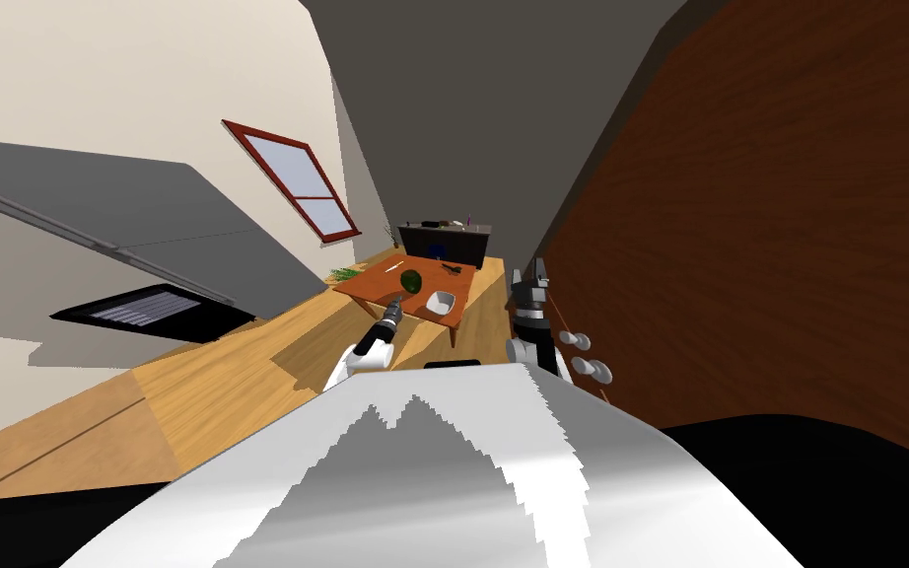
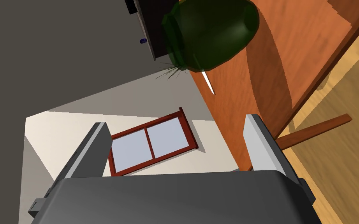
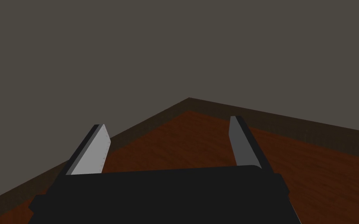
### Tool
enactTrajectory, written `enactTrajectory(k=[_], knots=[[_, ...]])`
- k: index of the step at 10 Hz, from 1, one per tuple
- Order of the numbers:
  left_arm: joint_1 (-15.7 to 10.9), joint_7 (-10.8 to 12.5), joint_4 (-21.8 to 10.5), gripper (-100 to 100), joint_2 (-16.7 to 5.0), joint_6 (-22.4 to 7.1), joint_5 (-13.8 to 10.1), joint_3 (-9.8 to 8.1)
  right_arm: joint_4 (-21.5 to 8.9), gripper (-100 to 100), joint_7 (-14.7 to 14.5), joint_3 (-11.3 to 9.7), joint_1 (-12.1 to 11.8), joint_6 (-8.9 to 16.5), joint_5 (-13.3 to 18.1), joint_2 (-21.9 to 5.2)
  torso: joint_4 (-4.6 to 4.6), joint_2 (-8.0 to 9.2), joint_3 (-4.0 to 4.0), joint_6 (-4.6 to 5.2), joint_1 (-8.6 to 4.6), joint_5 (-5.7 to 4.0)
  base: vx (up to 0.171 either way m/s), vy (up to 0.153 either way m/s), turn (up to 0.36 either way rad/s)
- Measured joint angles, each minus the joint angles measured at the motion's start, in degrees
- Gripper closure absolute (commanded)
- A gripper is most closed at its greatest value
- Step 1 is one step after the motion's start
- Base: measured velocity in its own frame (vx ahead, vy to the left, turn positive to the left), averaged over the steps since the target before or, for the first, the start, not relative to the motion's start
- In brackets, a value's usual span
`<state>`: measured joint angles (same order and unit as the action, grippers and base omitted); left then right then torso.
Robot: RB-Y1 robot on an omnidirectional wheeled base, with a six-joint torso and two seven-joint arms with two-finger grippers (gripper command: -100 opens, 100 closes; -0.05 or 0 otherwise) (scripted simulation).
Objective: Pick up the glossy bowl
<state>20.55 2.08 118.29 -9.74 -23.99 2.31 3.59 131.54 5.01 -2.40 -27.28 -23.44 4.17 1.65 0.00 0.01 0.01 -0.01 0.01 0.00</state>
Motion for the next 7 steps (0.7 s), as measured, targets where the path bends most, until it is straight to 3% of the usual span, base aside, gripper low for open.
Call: enactTrajectory(k=[7], knots=[[-3.9, 0.5, -3.3, -100, 0.8, -10.2, 0.7, 1.24, 0.0, 0, 0.0, 0.0, 0.0, 0.0, 0.0, 0.0, -0.01, -0.06, -0.03, 0.00, -0.02, -0.01, 0.005, -0.002, -0.037]])
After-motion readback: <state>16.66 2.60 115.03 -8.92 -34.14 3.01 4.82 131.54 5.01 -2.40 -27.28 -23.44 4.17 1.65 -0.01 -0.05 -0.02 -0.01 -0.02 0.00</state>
